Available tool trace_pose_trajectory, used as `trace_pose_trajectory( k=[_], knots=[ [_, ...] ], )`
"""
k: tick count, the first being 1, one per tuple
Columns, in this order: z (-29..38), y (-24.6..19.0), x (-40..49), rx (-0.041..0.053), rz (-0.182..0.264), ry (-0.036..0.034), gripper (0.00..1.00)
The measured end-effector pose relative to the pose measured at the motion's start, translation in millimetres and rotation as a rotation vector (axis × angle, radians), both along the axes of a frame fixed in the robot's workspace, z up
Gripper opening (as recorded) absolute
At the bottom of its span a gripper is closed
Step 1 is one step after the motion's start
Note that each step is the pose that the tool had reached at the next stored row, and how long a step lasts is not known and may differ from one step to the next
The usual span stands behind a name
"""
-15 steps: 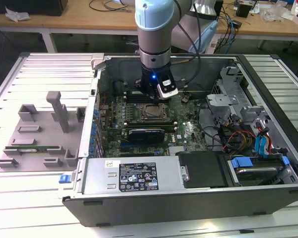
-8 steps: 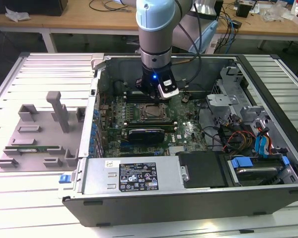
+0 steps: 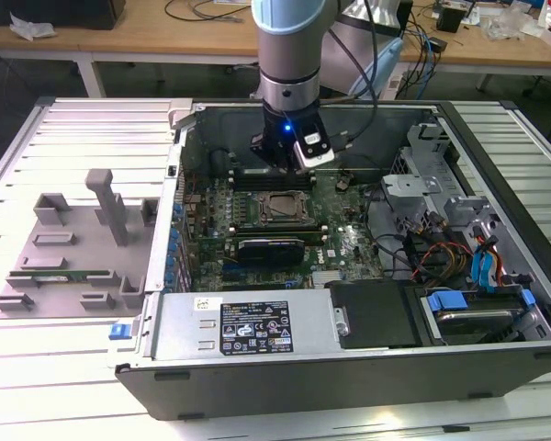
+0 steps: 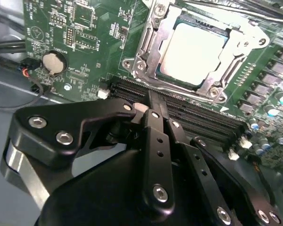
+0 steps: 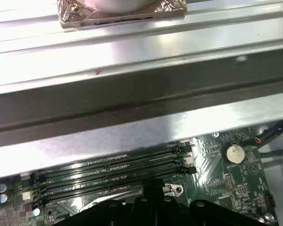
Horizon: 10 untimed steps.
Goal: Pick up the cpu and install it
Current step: 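Install the first cpu locking lever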
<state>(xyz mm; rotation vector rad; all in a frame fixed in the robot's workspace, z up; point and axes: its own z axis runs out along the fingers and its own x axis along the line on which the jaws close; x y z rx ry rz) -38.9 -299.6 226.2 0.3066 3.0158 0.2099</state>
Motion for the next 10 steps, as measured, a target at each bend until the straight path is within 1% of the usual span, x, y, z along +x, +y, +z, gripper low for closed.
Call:
trace_pose_trajectory(
  k=[1,2,4,6,8,9,10],
  knots=[
    [2.0,0.0,0.0,-0.0156,0.0,0.0007,0.11],
    [3.5,-0.3,0.0,-0.0425,0.0,0.0037,0.11],
    [4.1,-0.6,0.0,-0.0662,0.0,0.008,0.11],
    [4.6,-1.2,0.0,-0.1053,0.0,0.0162,0.11],
    [4.7,-1.3,0.0,-0.1302,0.0,0.0225,0.11],
    [4.8,-1.5,0.0,-0.1537,0.0,0.0283,0.11],
    [4.8,-1.5,0.0,-0.1638,0.0,0.029,0.11]
  ],
)
